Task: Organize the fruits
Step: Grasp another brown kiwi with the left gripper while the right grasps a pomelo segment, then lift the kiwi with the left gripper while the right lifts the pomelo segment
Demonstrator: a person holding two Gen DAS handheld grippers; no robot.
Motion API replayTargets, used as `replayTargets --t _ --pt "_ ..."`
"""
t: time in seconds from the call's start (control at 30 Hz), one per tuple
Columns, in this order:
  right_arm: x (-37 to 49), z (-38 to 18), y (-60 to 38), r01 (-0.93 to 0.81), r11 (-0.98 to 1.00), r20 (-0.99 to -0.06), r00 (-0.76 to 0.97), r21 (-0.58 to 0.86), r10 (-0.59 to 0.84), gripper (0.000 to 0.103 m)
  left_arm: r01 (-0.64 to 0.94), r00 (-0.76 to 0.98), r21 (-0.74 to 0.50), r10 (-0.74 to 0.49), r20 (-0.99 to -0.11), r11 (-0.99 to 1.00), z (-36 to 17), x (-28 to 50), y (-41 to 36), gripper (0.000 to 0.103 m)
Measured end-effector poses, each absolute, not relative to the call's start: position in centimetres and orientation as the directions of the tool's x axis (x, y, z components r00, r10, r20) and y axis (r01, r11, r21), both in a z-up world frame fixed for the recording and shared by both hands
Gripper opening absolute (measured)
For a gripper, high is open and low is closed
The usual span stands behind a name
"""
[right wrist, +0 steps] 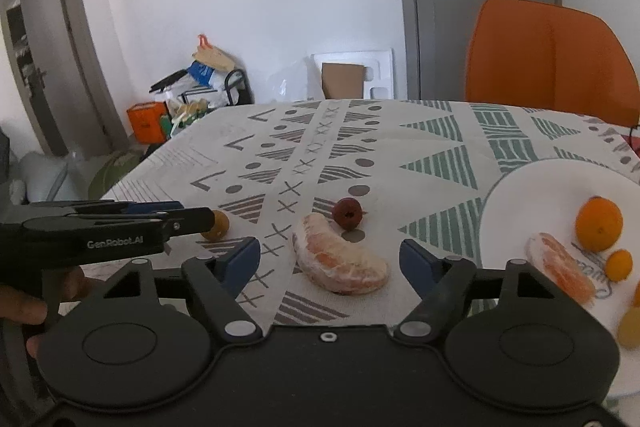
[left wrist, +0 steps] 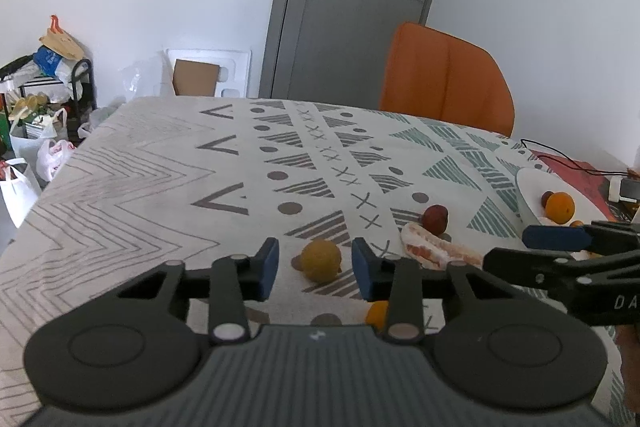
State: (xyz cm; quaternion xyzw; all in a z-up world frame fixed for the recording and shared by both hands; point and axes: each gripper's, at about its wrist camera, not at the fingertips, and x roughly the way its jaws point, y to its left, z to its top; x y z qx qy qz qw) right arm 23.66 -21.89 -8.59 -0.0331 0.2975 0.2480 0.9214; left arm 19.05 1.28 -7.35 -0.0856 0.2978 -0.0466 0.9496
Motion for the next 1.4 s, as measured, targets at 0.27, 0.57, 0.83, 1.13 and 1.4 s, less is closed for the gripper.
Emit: replayTargets --t 0.27,0.57,0.83,1.13,1.4 --pt "25.0 -9.1 -20.6 -0.492 0.869 -0.592 0.684 0.056 0.426 0.071 0.039 0.812 -0.238 -0.169 -0.559 0.97 -8.3 19.7 2.1 0.031" --pt "25.5 -10.4 -19.8 -0.482 0.876 -0.616 0.685 0.018 0.389 0.05 0.035 0.805 -0.266 -0.185 -0.564 0.963 -8.7 19.9 2.3 0.022" --pt "24.2 -10.1 -20.5 -0.497 0.867 -0.618 0.668 0.045 0.415 0.044 0.024 0.809 -0.252 -0.167 -0.563 0.967 -8.0 18.9 1.8 0.022" --pt "22.6 -9.7 -20.7 -0.524 0.849 -0.624 0.642 0.068 0.446 0.037 0.016 0.821 -0.243 -0.152 -0.551 0.97 -7.3 17.4 1.6 0.022" --pt "22.9 -9.9 -21.0 -0.519 0.851 -0.621 0.643 0.079 0.449 0.044 0.005 0.816 -0.24 -0.143 -0.56 0.971 -7.8 17.5 1.7 0.022"
